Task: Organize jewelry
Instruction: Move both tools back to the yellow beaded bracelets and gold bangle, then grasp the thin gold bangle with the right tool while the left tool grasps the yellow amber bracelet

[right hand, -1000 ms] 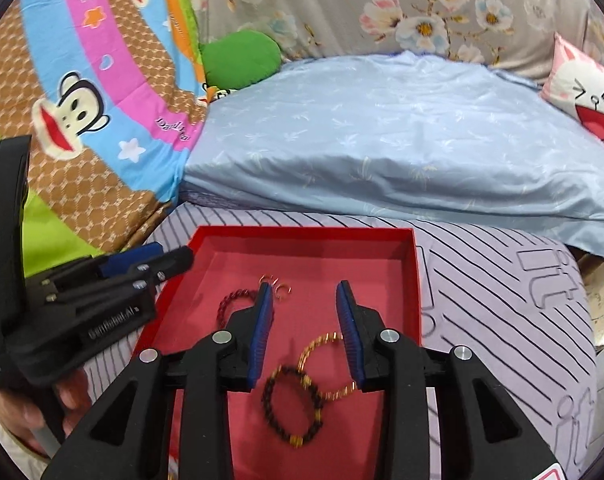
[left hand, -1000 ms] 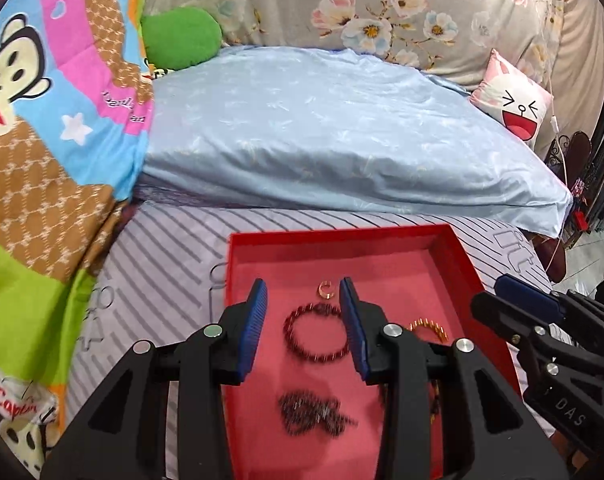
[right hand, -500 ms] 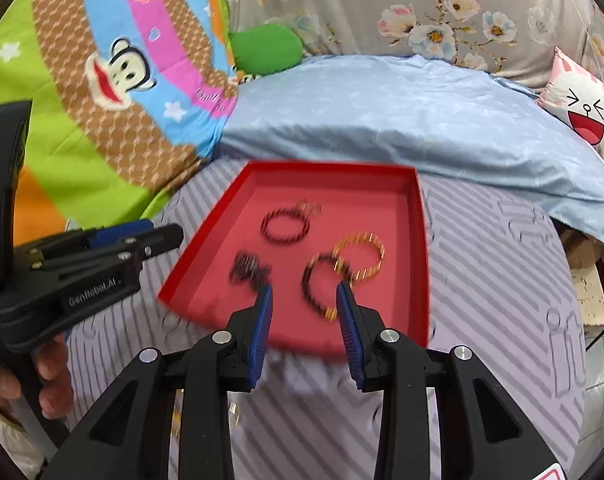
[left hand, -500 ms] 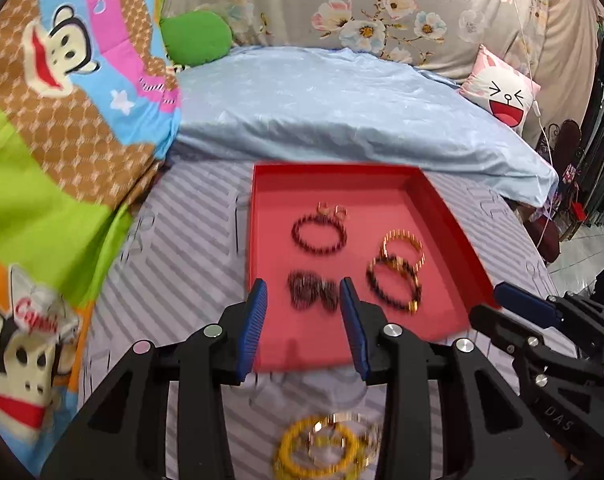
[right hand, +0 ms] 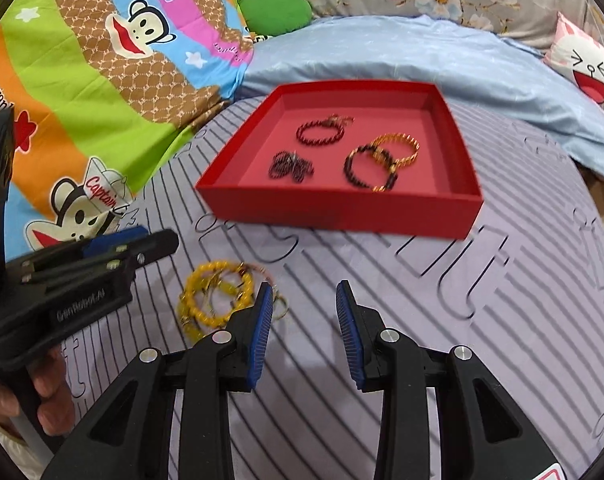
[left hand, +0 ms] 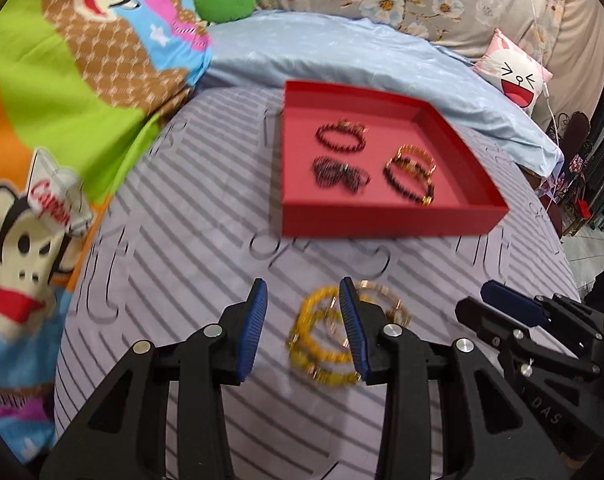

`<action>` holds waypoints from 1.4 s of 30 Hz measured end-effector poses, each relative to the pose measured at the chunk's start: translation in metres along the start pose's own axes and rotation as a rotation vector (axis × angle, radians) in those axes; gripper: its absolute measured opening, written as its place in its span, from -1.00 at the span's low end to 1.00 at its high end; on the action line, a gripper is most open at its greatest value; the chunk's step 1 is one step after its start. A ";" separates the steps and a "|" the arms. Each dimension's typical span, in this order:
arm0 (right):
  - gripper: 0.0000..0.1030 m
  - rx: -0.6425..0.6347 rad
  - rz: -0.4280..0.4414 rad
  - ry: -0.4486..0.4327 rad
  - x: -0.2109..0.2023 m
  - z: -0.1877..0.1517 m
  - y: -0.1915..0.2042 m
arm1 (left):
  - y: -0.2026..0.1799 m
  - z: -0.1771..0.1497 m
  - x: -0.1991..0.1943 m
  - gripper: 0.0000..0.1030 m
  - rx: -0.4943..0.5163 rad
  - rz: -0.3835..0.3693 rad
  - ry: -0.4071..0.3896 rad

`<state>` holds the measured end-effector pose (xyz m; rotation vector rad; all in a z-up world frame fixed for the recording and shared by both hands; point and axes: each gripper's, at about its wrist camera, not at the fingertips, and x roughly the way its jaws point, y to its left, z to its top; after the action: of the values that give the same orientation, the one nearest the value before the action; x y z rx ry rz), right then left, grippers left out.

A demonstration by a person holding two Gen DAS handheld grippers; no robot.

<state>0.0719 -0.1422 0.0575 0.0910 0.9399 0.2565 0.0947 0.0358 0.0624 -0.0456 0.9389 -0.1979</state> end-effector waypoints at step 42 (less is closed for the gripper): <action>-0.91 0.051 -0.016 0.045 0.028 -0.003 -0.012 | 0.023 -0.040 0.005 -0.31 -0.077 -0.024 0.070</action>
<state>0.0870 -0.1472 0.0316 0.1253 0.9915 0.2208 0.0692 0.0592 0.0318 -0.1221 1.0158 -0.1861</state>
